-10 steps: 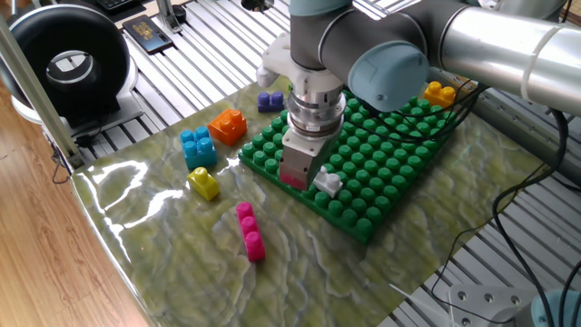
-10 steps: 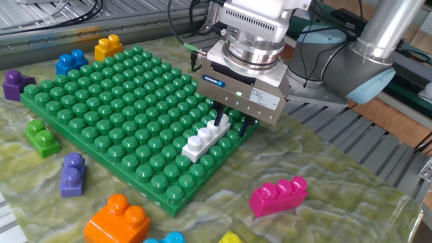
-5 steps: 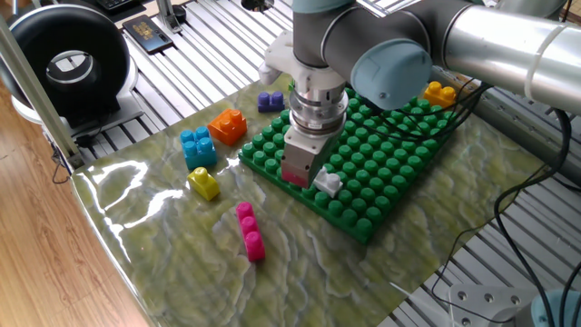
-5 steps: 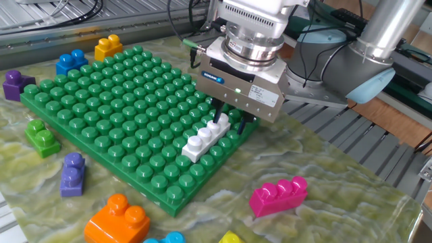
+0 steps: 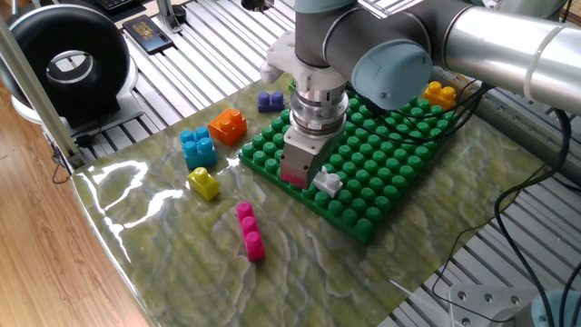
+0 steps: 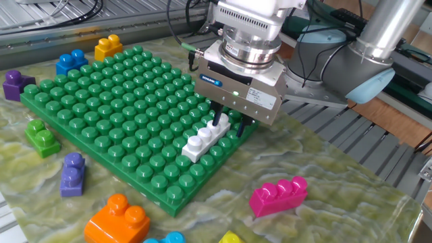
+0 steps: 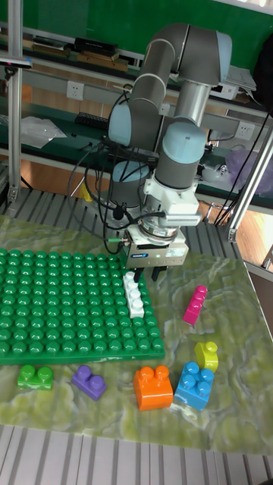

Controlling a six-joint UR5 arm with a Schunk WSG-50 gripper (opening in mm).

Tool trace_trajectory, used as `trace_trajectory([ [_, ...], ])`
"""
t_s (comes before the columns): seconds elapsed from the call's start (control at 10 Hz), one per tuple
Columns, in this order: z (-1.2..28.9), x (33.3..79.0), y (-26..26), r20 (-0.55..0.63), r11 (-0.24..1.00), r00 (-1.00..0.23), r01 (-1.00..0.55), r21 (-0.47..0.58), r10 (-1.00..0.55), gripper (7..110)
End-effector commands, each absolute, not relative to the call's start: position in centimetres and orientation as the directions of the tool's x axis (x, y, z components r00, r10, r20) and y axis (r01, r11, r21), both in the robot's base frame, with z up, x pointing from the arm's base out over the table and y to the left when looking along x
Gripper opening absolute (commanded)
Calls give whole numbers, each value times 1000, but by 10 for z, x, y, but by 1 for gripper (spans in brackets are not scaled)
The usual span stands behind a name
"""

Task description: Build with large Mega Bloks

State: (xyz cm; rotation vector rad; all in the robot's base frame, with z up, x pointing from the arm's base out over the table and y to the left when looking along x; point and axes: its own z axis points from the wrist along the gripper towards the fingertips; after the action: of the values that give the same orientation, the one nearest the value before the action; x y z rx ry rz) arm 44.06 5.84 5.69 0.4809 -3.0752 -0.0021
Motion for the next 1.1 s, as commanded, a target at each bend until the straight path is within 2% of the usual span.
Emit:
trace_trajectory([
  [0.0, 69, 434, 58, 19, 967, -967, -255, 10, -256, 22],
  [0.3, 68, 444, 56, -18, 970, -970, -242, -1, -242, 22],
  [0.4, 65, 449, 53, -30, 970, -970, -242, -4, -242, 7],
  [0.7, 62, 457, 37, -53, 965, -964, -259, -53, -261, 7],
  [1.0, 56, 466, 35, -69, 965, -963, -257, -59, -261, 7],
])
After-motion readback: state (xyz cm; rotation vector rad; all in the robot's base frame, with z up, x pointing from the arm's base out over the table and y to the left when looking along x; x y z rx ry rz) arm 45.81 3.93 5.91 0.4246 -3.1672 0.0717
